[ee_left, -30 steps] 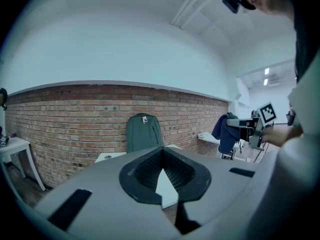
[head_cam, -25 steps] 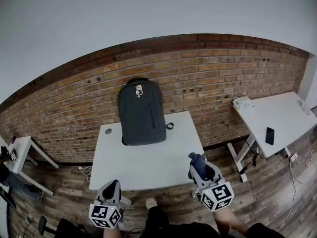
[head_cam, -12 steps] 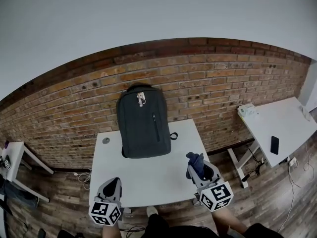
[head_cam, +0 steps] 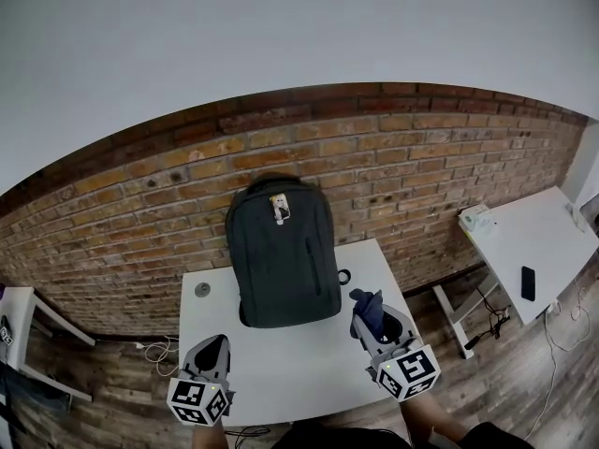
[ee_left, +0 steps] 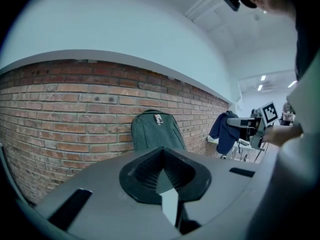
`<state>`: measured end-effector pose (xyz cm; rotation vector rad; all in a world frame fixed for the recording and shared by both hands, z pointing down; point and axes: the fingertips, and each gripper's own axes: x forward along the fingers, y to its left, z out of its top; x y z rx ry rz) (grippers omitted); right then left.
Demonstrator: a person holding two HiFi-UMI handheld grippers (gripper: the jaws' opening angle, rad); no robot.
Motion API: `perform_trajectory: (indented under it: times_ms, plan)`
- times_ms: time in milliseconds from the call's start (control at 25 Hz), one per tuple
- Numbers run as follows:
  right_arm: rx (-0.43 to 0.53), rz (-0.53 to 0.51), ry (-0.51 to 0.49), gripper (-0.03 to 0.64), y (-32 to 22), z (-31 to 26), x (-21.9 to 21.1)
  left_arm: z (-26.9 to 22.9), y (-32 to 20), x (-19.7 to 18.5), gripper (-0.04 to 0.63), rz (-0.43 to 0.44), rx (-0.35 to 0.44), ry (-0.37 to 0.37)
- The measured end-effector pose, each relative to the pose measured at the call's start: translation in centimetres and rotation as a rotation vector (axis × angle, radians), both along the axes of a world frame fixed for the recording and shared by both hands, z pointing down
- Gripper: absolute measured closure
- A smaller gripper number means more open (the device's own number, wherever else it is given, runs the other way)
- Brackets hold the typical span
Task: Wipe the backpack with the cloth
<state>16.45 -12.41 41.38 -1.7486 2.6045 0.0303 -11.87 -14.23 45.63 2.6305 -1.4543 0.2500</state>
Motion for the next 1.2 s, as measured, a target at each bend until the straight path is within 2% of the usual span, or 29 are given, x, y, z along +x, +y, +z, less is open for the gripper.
perform_trajectory:
  times_ms: [160,520,960,1200]
  plan:
    - [0.0,0.006,0.001,0.505,-3.4,-0.3,-1.9,0.2,-3.7,-1.8,0.607,0.019,-0.014,-0.03]
    - [-0.005,0.034,0.023,0.505,-8.6,-0.9,-5.4,0.5,-9.3,-6.2,0.607,0.006,-0.015,-0.004]
    - [-0.063,0.067,0.075,0.505,-11.4,-0.2,-5.3,2.6,-12.7,-6.2,0.607,0.032,-0.049,0.037]
    - [-0.035,0.014,0.219,0.505,-14.9,-1.7,-4.4,3.0,-13.5,-6.1,0.607,0.008,-0.06,0.031]
